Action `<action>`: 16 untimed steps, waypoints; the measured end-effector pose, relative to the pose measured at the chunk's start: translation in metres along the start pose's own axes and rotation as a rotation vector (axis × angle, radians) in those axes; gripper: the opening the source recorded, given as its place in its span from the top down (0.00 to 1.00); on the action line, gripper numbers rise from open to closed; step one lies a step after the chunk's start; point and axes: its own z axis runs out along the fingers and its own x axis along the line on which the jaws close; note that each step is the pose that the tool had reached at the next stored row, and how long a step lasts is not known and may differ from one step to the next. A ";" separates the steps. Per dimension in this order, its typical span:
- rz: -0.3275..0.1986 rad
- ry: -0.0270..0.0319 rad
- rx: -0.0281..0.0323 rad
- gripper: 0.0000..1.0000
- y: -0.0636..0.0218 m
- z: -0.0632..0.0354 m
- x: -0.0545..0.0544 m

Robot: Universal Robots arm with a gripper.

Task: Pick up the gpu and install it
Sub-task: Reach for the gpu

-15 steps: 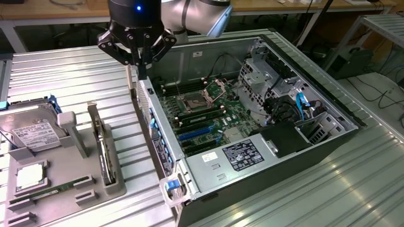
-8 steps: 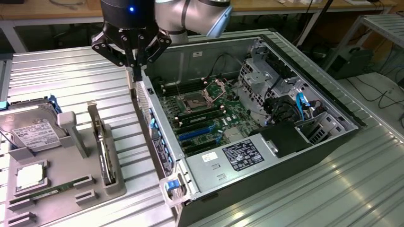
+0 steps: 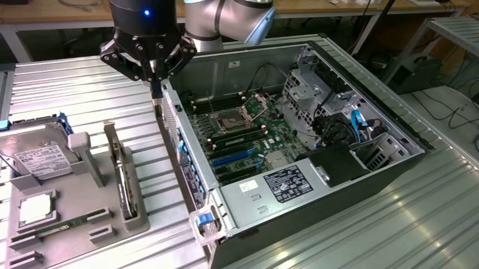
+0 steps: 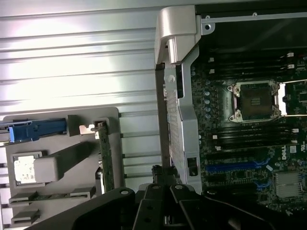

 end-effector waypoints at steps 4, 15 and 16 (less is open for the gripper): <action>0.000 0.0001 0.0000 0.89 -0.0012 0.0001 0.005; 0.000 0.0007 0.0000 0.89 -0.0049 0.0006 0.021; 0.000 0.0007 0.0000 0.89 -0.0053 0.0006 0.024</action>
